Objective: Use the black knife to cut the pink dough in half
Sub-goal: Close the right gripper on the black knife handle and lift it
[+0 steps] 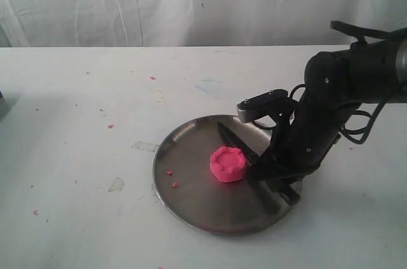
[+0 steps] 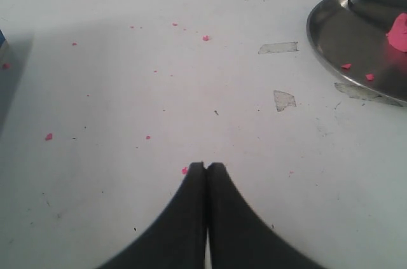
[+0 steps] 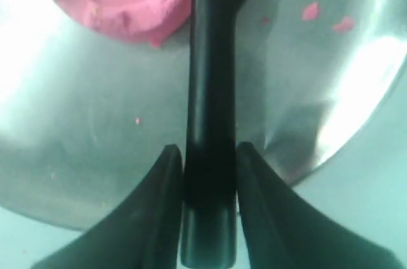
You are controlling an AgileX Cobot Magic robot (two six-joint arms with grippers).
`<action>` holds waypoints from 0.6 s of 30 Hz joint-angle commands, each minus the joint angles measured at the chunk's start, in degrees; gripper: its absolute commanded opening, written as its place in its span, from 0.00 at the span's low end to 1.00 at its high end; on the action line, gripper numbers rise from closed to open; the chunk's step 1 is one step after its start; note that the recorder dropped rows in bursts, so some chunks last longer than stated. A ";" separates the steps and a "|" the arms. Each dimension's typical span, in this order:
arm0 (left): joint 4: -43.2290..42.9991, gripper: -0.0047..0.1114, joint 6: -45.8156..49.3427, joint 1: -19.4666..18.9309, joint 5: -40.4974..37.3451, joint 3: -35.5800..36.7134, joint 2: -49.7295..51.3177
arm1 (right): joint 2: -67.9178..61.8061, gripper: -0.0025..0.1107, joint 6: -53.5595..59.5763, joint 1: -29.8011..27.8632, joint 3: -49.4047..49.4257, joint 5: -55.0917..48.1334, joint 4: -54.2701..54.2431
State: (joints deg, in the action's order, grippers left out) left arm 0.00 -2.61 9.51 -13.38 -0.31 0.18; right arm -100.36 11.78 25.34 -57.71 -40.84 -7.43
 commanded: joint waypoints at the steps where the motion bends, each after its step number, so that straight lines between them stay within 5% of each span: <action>1: 0.00 0.04 0.03 -0.20 0.16 0.31 -0.18 | 1.97 0.07 -0.19 -0.22 -0.44 -7.58 0.93; 6: 0.00 0.04 0.03 -0.20 0.16 0.31 -0.18 | 2.19 0.07 -0.19 -0.22 -0.08 -15.87 1.53; 12: 0.00 0.04 0.03 -0.20 0.16 0.31 -0.18 | 1.72 0.08 -0.09 -0.22 2.45 -12.57 2.58; 18: 0.00 0.04 0.03 -0.20 0.16 0.31 -0.18 | 1.47 0.23 -0.09 -0.22 2.45 -12.42 2.88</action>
State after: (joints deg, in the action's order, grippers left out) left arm 0.00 -2.61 9.51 -13.30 -0.31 0.18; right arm -98.82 11.65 25.34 -55.44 -53.84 -5.28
